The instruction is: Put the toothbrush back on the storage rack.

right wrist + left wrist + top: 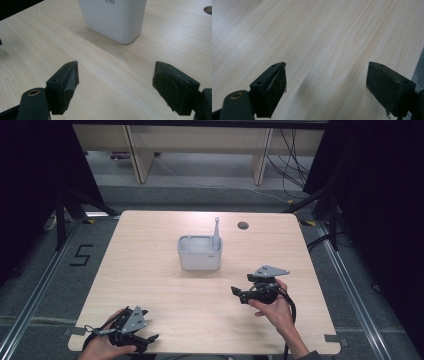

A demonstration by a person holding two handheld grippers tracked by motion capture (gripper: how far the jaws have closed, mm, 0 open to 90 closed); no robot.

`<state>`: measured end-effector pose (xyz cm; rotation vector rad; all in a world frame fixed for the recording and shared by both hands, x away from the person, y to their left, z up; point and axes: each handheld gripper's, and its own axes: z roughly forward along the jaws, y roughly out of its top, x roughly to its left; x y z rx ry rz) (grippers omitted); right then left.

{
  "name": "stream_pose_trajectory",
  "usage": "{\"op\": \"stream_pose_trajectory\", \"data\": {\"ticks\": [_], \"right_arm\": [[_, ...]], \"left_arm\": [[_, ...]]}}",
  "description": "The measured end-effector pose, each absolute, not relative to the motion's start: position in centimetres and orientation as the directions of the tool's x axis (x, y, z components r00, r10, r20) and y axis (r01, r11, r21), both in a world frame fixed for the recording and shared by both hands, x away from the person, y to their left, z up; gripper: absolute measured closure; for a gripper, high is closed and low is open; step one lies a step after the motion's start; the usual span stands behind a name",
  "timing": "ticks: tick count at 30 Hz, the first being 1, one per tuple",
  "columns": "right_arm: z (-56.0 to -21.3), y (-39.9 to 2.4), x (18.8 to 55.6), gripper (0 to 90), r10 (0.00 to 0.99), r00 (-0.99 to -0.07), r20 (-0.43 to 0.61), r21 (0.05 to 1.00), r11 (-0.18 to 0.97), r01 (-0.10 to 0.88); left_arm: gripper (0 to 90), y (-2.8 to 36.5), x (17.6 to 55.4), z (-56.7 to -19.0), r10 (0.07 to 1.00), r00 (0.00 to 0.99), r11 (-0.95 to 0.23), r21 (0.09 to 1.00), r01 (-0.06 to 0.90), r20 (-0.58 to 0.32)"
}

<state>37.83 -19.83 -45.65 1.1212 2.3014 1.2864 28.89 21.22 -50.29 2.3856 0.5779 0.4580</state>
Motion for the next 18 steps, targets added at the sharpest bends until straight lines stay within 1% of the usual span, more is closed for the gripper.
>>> {"op": "stream_pose_trajectory", "data": {"ticks": [2, 3, 5, 6, 7, 8, 9, 10, 11, 12, 13, 15, 17, 18], "right_arm": [[-45.7, -19.9, 37.8, 22.1, 0.733, -0.670, 0.120, 0.815, 0.313, 0.489], [-45.8, -19.9, 37.6, 22.1, 0.738, -0.660, 0.142, 0.809, 0.297, 0.507], [-45.8, -20.0, 37.4, 22.1, 0.748, -0.651, 0.131, 0.806, 0.301, 0.509], [-45.8, -20.2, 37.4, 22.1, 0.739, -0.664, 0.115, 0.809, 0.318, 0.494], [-45.9, -20.1, 37.3, 22.1, 0.744, -0.655, 0.132, 0.803, 0.307, 0.511], [-45.9, -20.3, 37.3, 22.0, 0.738, -0.666, 0.111, 0.808, 0.323, 0.493], [-46.0, -20.2, 37.1, 22.1, 0.741, -0.658, 0.132, 0.808, 0.304, 0.505], [-46.0, -20.3, 37.1, 22.1, 0.738, -0.665, 0.118, 0.808, 0.318, 0.496], [-46.1, -20.2, 36.8, 22.1, 0.744, -0.652, 0.146, 0.803, 0.295, 0.517], [-46.2, -20.3, 36.9, 22.1, 0.736, -0.666, 0.122, 0.810, 0.313, 0.495], [-46.2, -20.3, 36.7, 22.1, 0.744, -0.653, 0.142, 0.796, 0.305, 0.522], [-46.4, -20.6, 36.7, 22.1, 0.742, -0.661, 0.114, 0.803, 0.324, 0.501], [-46.6, -20.7, 36.6, 22.1, 0.740, -0.659, 0.134, 0.806, 0.305, 0.507], [-46.5, -20.8, 36.3, 22.1, 0.749, -0.646, 0.146, 0.797, 0.298, 0.526]], "left_arm": [[16.3, 21.2, 28.9, -50.3, 0.507, 0.844, -0.703, 0.651, 0.288, 0.175], [16.3, 21.2, 28.9, -50.3, 0.507, 0.844, -0.703, 0.650, 0.287, 0.176], [16.3, 21.2, 28.9, -50.3, 0.508, 0.843, -0.704, 0.650, 0.288, 0.176], [16.3, 21.2, 28.9, -50.3, 0.508, 0.843, -0.704, 0.650, 0.288, 0.176], [16.3, 21.2, 28.9, -50.3, 0.507, 0.844, -0.703, 0.650, 0.287, 0.176], [16.3, 21.2, 28.9, -50.3, 0.508, 0.843, -0.702, 0.651, 0.288, 0.175], [16.3, 21.2, 28.9, -50.3, 0.508, 0.843, -0.702, 0.651, 0.288, 0.175], [16.3, 21.2, 28.9, -50.3, 0.508, 0.843, -0.703, 0.650, 0.289, 0.175], [16.3, 21.2, 28.9, -50.3, 0.507, 0.843, -0.704, 0.649, 0.288, 0.176], [16.3, 21.2, 28.9, -50.3, 0.507, 0.844, -0.703, 0.650, 0.288, 0.175], [16.3, 21.2, 28.9, -50.3, 0.508, 0.843, -0.703, 0.650, 0.288, 0.176], [16.3, 21.2, 28.9, -50.3, 0.509, 0.843, -0.702, 0.651, 0.288, 0.176], [16.3, 21.2, 28.9, -50.3, 0.508, 0.843, -0.703, 0.651, 0.288, 0.176], [16.3, 21.2, 28.9, -50.3, 0.508, 0.843, -0.704, 0.650, 0.288, 0.177]]}}
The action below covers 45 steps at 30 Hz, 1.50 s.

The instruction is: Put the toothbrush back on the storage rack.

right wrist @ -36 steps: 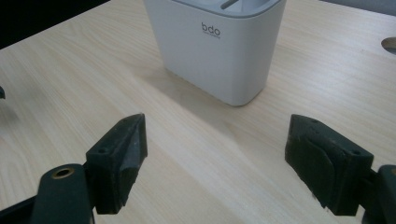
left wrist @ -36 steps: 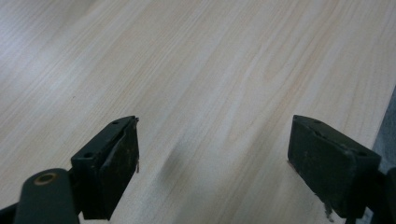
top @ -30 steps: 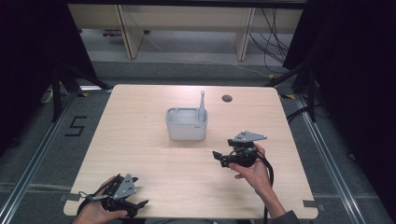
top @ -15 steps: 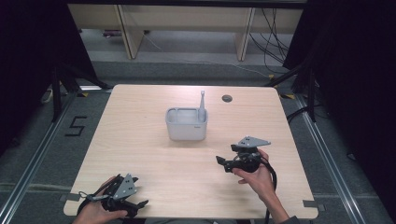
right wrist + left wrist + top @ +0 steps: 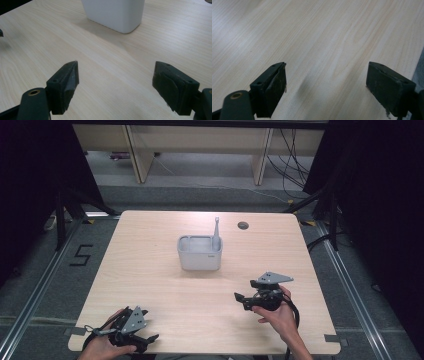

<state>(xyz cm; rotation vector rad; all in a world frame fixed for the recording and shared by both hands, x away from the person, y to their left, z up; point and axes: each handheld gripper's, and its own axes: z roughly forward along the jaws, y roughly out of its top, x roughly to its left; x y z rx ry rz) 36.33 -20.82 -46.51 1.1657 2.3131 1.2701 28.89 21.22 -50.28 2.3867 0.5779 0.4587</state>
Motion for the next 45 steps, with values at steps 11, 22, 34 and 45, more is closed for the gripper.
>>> {"op": "stream_pose_trajectory", "data": {"ticks": [11, 22, 34, 45], "right_arm": [[-46.9, -21.8, 35.6, 22.3, 0.744, -0.654, 0.137, 0.803, 0.303, 0.513], [-47.4, -22.2, 34.2, 21.3, 0.746, -0.647, 0.159, 0.795, 0.292, 0.532], [-47.9, -22.4, 33.1, 16.2, 0.736, -0.654, 0.173, 0.763, 0.320, 0.562], [-48.1, -22.7, 32.2, 16.2, 0.743, -0.655, 0.133, 0.756, 0.351, 0.552]], "left_arm": [[16.2, 21.2, 28.9, -50.3, 0.509, 0.842, -0.703, 0.651, 0.287, 0.178], [16.3, 21.2, 28.9, -50.3, 0.509, 0.843, -0.702, 0.652, 0.288, 0.176], [16.3, 21.3, 28.9, -50.2, 0.507, 0.841, -0.711, 0.644, 0.284, 0.188], [16.3, 21.2, 28.9, -50.3, 0.510, 0.842, -0.702, 0.651, 0.289, 0.177]]}}
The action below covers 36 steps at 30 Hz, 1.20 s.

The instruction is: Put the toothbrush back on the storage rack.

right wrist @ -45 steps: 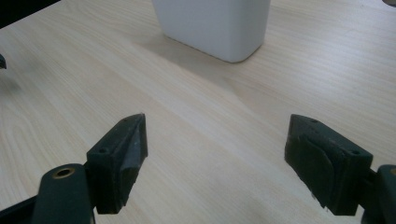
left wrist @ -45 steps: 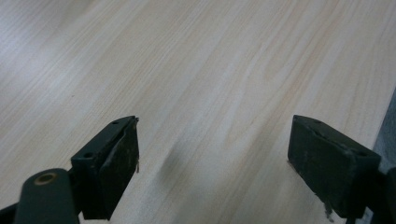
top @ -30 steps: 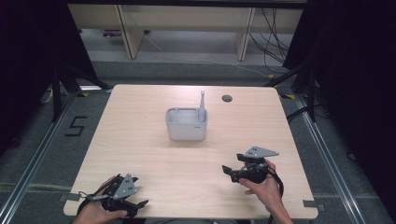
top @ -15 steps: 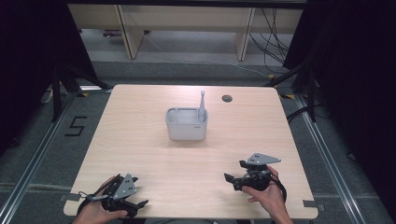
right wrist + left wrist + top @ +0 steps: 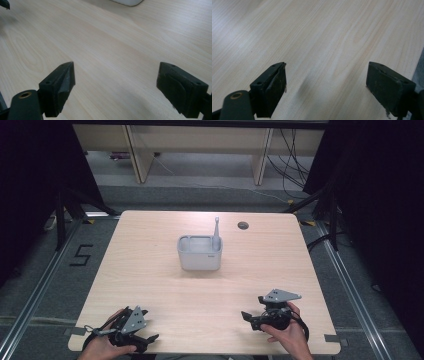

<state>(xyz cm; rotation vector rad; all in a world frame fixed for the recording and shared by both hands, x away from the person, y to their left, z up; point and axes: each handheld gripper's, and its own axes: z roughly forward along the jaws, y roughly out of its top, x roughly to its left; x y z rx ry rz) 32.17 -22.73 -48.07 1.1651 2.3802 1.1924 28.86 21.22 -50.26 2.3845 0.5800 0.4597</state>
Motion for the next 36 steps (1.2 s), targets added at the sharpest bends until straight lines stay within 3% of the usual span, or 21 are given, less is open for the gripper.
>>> {"op": "stream_pose_trajectory", "data": {"ticks": [8, 12, 15, 17, 19, 20, 36], "right_arm": [[-48.3, -23.0, 31.6, 16.3, 0.742, -0.666, 0.076, 0.743, 0.403, 0.534], [-48.4, -23.0, 31.1, 16.3, 0.758, -0.645, 0.101, 0.724, 0.389, 0.570], [-48.6, -23.3, 31.2, 16.3, 0.729, -0.683, 0.051, 0.738, 0.433, 0.518], [-48.5, -23.0, 30.7, 16.3, 0.758, -0.645, 0.098, 0.719, 0.394, 0.573], [-48.7, -23.3, 30.9, 16.3, 0.730, -0.682, 0.052, 0.726, 0.441, 0.527], [-48.6, -23.2, 30.6, 16.3, 0.748, -0.659, 0.082, 0.708, 0.422, 0.567], [-49.1, -23.8, 29.8, 16.3, 0.731, -0.681, 0.049, 0.697, 0.463, 0.547]], "left_arm": [[16.3, 21.2, 28.8, -50.2, 0.503, 0.847, -0.704, 0.650, 0.287, 0.170], [16.3, 21.3, 28.9, -50.2, 0.506, 0.844, -0.704, 0.651, 0.284, 0.180], [16.2, 21.2, 28.8, -50.3, 0.511, 0.844, -0.692, 0.661, 0.290, 0.165], [16.3, 21.3, 28.9, -50.2, 0.503, 0.845, -0.708, 0.648, 0.282, 0.182], [16.2, 21.3, 28.9, -50.2, 0.505, 0.844, -0.705, 0.650, 0.283, 0.181], [16.3, 21.3, 28.9, -50.2, 0.505, 0.844, -0.705, 0.650, 0.283, 0.181], [16.3, 21.2, 28.8, -50.3, 0.512, 0.841, -0.697, 0.657, 0.288, 0.175]]}}
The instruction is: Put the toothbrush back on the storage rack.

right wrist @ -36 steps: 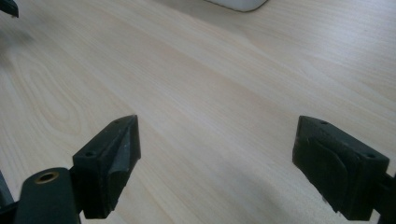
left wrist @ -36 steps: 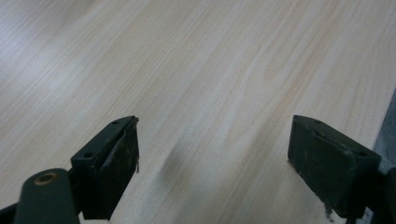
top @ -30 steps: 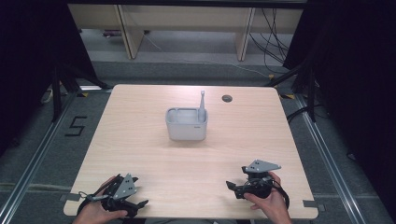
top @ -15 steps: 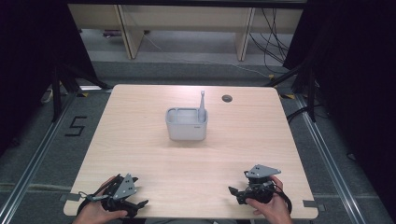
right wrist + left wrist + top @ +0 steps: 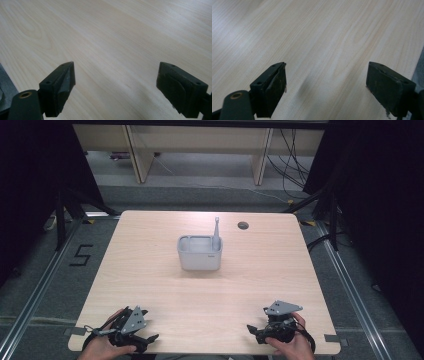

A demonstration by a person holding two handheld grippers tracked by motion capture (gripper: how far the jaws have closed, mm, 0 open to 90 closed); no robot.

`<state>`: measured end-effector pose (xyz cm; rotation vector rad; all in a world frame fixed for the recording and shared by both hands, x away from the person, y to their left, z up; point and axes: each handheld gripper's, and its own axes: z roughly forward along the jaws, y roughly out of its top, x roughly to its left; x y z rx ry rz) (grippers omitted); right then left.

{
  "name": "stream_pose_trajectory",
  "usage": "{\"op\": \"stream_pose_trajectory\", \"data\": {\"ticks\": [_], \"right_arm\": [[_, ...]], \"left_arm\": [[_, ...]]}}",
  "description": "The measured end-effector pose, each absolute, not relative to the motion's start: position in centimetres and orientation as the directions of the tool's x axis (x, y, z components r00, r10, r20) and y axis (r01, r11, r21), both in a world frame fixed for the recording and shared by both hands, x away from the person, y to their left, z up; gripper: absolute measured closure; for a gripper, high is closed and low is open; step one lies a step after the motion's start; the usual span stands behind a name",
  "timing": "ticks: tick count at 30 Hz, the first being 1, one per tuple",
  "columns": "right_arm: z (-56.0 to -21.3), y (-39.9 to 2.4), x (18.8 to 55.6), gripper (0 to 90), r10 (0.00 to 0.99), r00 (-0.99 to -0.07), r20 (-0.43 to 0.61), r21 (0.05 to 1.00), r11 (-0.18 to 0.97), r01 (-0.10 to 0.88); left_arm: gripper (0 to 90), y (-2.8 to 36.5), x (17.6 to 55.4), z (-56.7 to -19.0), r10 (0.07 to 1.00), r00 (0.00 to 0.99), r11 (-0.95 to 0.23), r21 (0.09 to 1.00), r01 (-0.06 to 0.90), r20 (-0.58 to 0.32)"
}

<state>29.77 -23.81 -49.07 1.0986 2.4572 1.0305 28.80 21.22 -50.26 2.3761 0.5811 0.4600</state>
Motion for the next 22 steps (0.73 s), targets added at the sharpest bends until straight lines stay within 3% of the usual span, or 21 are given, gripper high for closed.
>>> {"op": "stream_pose_trajectory", "data": {"ticks": [1, 22], "right_arm": [[-49.04, -23.63, 29.45, 16.3, 0.749, -0.658, 0.078, 0.686, 0.438, 0.581], [-49.01, -23.96, 29.57, 16.3, 0.736, -0.674, 0.059, 0.700, 0.451, 0.553]], "left_arm": [[16.3, 21.22, 28.80, -50.27, 0.513, 0.841, -0.696, 0.658, 0.288, 0.174], [16.3, 21.25, 28.84, -50.22, 0.507, 0.843, -0.705, 0.650, 0.284, 0.182]]}}
